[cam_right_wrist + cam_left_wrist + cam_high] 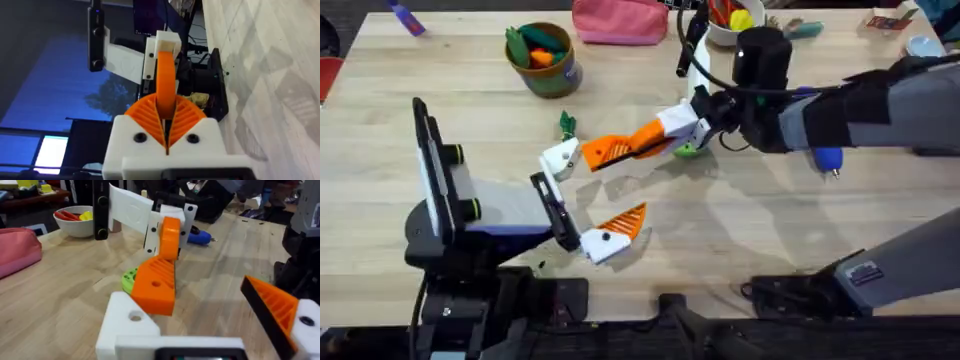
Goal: Pick up the gripper from the table and insert it into the empty holder that is missing its gripper. Then pick up a screw, insert it into the mounting hole, and use the screwdriver to tighten it. Finally, clean up the table by picking up the vegetable and placing it into the bucket.
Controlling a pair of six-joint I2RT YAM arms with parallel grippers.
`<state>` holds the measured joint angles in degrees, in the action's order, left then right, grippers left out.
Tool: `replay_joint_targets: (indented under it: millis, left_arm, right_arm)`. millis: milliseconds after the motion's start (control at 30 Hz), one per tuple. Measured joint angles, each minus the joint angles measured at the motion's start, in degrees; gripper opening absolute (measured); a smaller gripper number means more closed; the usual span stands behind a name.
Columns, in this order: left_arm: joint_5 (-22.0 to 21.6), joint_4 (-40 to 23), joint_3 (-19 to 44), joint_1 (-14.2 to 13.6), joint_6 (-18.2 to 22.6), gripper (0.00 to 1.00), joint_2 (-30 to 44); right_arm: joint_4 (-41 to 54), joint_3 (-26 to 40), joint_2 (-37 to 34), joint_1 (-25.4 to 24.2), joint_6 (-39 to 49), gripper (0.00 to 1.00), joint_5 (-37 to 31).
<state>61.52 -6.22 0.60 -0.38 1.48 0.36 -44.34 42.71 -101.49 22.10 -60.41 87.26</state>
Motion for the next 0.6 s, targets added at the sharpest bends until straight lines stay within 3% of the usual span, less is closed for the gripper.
replay_joint_targets:
  millis: [600]
  left_arm:
    - [0.0, 0.0, 0.0, 0.0, 0.0, 0.985, 0.0]
  right_arm:
    - [0.0, 0.0, 0.0, 2.2, 0.4, 0.009, 0.0]
